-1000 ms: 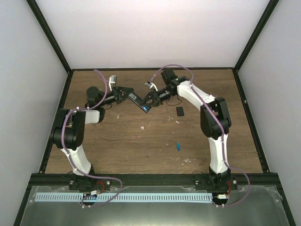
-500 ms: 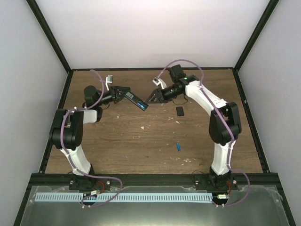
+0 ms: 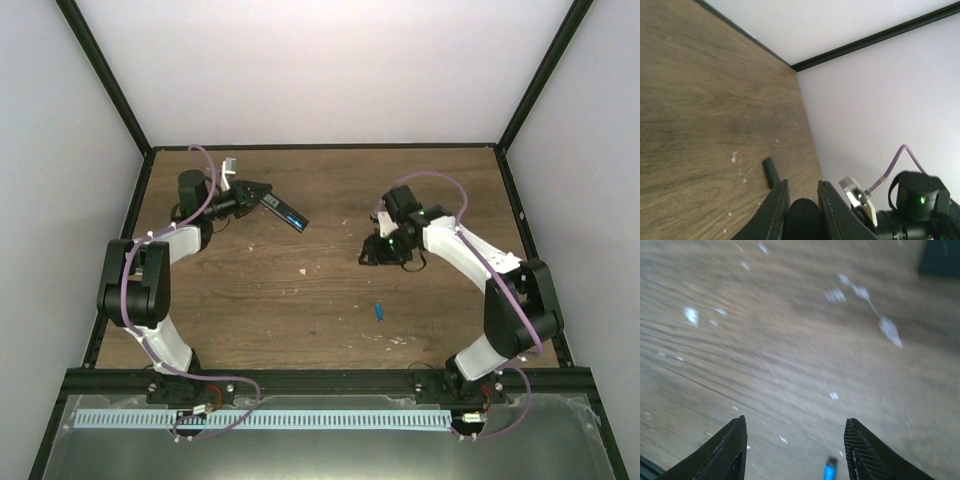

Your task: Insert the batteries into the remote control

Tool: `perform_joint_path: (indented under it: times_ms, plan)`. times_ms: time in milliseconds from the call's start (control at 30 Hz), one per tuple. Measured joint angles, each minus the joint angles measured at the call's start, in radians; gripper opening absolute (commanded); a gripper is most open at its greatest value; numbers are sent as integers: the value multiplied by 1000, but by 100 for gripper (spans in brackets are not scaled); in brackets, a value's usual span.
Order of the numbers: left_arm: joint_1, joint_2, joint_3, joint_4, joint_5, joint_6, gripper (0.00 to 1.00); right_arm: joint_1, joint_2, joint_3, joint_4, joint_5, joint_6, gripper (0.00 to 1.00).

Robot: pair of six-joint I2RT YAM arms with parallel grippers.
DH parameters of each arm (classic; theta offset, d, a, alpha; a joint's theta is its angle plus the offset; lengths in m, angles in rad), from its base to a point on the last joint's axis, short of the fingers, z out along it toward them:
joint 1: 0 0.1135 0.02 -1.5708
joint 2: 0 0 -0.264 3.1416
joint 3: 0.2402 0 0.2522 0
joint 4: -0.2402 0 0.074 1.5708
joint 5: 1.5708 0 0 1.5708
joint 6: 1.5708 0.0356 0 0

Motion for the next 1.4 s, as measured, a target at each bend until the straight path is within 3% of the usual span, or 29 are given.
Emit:
perform_joint_path:
  times_ms: [233, 633, 1200, 1400]
  plan:
    - [-13, 0, 10, -115, -24, 54, 0, 95, -114, -173, -55, 164, 157, 42]
    - [-23, 17, 71, -187, -16, 99, 0, 222, -166, -360, -34, 245, 311, 31]
    - [-23, 18, 71, -219, -13, 124, 0, 266, -87, -387, 33, 270, 330, 20]
    - [-23, 18, 71, -219, -17, 124, 0, 270, -98, -401, 48, 276, 332, 7]
